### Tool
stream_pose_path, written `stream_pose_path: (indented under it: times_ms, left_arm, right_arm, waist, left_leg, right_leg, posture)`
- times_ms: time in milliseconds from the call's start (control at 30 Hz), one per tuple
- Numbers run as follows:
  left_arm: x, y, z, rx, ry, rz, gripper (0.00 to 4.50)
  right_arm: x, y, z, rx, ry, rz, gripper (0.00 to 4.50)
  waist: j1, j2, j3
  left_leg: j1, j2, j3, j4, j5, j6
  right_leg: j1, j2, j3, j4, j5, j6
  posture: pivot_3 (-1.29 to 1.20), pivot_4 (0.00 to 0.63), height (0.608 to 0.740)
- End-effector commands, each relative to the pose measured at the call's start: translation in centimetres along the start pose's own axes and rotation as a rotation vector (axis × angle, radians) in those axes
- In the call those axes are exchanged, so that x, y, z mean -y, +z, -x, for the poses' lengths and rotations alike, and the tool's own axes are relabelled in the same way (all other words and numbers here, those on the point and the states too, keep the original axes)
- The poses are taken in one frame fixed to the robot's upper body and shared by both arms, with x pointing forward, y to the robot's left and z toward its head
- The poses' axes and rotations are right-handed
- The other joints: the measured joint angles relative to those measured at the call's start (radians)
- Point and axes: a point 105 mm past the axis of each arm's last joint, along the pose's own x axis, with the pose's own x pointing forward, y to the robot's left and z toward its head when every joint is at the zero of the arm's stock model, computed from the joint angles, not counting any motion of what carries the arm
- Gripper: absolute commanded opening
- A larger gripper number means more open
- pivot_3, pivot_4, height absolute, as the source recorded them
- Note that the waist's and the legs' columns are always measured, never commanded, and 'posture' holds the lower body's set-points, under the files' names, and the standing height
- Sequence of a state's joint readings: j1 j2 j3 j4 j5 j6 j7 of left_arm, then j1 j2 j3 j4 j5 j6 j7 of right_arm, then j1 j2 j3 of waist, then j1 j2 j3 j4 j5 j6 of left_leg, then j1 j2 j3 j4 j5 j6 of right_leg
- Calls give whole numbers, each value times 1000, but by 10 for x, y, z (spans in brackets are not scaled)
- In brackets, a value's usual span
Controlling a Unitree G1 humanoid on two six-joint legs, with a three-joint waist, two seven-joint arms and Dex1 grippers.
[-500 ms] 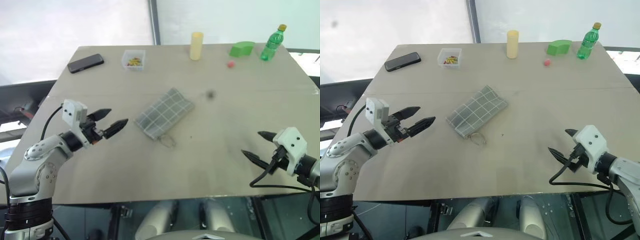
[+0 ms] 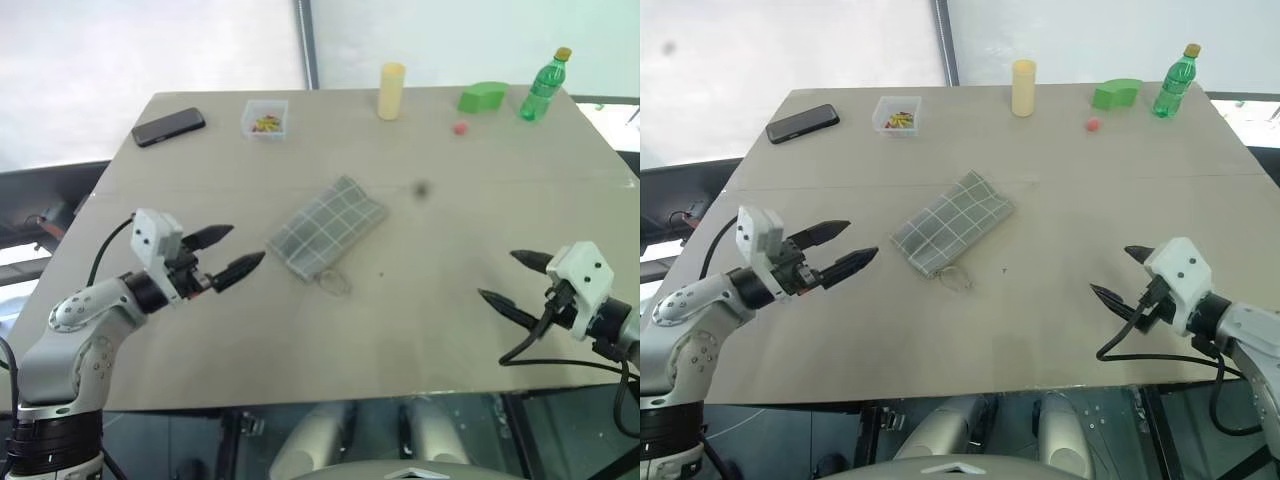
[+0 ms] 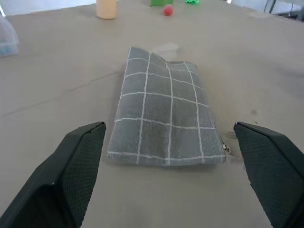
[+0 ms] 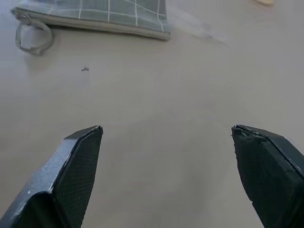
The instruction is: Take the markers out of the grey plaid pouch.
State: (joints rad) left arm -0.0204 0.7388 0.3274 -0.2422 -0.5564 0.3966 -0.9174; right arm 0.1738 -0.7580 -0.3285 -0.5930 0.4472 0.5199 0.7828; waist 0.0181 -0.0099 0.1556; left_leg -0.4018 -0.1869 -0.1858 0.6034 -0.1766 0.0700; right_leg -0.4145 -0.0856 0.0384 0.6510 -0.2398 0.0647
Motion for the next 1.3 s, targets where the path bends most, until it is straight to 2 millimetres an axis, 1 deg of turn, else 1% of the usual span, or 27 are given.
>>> stream_pose_path:
  times_ms: [33,67,133,200,267,400,533,600,767,800,867,1067,1133,1200,1267,1300]
  left_arm:
    - [2,-9,2,-67,-51,-191,4488]
    - [2,-14,1,-98,-66,-271,4488]
    - [2,-30,-2,-172,-119,-541,4488]
    - [-2,-37,-8,-172,-132,-698,4488]
    - [-4,-41,-12,-151,-144,-806,4488]
    - [-3,-44,-25,-99,-204,-934,4488]
    - [-5,-45,-45,-68,-243,-1021,4488]
    - [0,-45,-60,-36,-264,-1058,4488]
    - [9,-53,-82,-13,-300,-1110,4488]
    - [11,-53,-86,-4,-304,-1113,4248]
    - [13,-54,-91,3,-308,-1110,3614]
    - [13,-54,-99,20,-310,-1108,779]
    - [14,-45,-102,68,-279,-1047,5]
    - [18,-27,-107,171,-222,-896,5]
    - [20,-2,-111,298,-161,-645,5]
    - [22,6,-112,338,-160,-549,5]
  right_arm:
    - [-10,13,3,44,52,43,4419]
    - [-13,14,4,48,63,43,4419]
    - [-22,15,5,54,101,46,4419]
    - [-29,16,8,64,131,49,4419]
    - [-36,18,12,72,159,40,4419]
    - [-48,22,20,99,209,49,4419]
    - [-58,30,23,142,237,79,4419]
    - [-61,33,23,152,236,89,4419]
    - [-66,33,24,153,218,88,4419]
    - [-67,33,24,152,214,85,4468]
    - [-68,33,25,148,209,84,4500]
    - [-69,34,24,145,192,81,4500]
    - [-67,36,21,152,174,92,4500]
    - [-58,40,16,160,94,120,4500]
    - [-49,47,11,155,13,140,4500]
    - [-47,51,8,157,0,135,4500]
  waist:
    - [1,0,0]
    - [1,0,0]
    - [2,0,0]
    - [7,0,0]
    - [15,0,0]
    - [24,0,0]
    - [28,0,0]
    - [28,0,-1]
    - [26,-1,-2]
    - [26,-1,-2]
    - [26,0,-3]
    - [27,0,-3]
    - [26,2,-5]
    - [25,4,-6]
    - [21,4,-5]
    - [21,2,-5]
  left_leg:
    - [0,0,0,-1,0,0]
    - [0,0,1,-2,0,0]
    - [0,1,1,-4,0,0]
    - [0,1,3,-5,-1,1]
    - [-1,1,3,-5,-2,3]
    - [-1,1,3,-5,-3,5]
    - [0,1,3,-4,-3,5]
    - [0,1,3,-4,-3,5]
    - [0,1,3,-2,-3,5]
    - [1,0,3,-2,-3,5]
    - [1,0,3,-2,-3,5]
    - [2,0,3,1,-3,6]
    - [2,0,3,2,-3,6]
    - [2,0,3,3,-3,6]
    - [2,0,3,5,-3,6]
    - [0,0,3,6,-3,6]
  right_leg:
    - [0,0,0,-1,0,0]
    - [0,0,0,-3,0,0]
    - [0,-1,0,-5,2,-3]
    - [0,-2,-2,-7,3,-4]
    - [0,-3,-2,-9,3,-4]
    - [-1,-3,-3,-10,4,-2]
    - [0,-3,-4,-10,6,1]
    - [1,-3,-4,-10,6,3]
    - [2,-3,-5,-9,6,5]
    - [2,-3,-5,-9,6,5]
    - [2,-3,-5,-9,6,6]
    - [4,-3,-8,-8,5,9]
    - [5,-3,-10,-8,5,10]
    - [6,-3,-10,-8,6,11]
    - [6,-4,-11,-8,6,12]
    - [5,-4,-12,-7,6,12]
  posture:
    - [0,150,740]
    - [0,150,740]
    - [0,150,740]
    - [0,150,740]
    - [0,150,740]
    - [0,150,740]
    - [0,150,740]
    - [0,150,740]
    - [0,150,740]
    - [0,150,740]
    - [0,150,740]
    - [0,150,740]
    - [0,150,740]
    - [0,150,740]
    - [0,150,740]
    - [0,150,740]
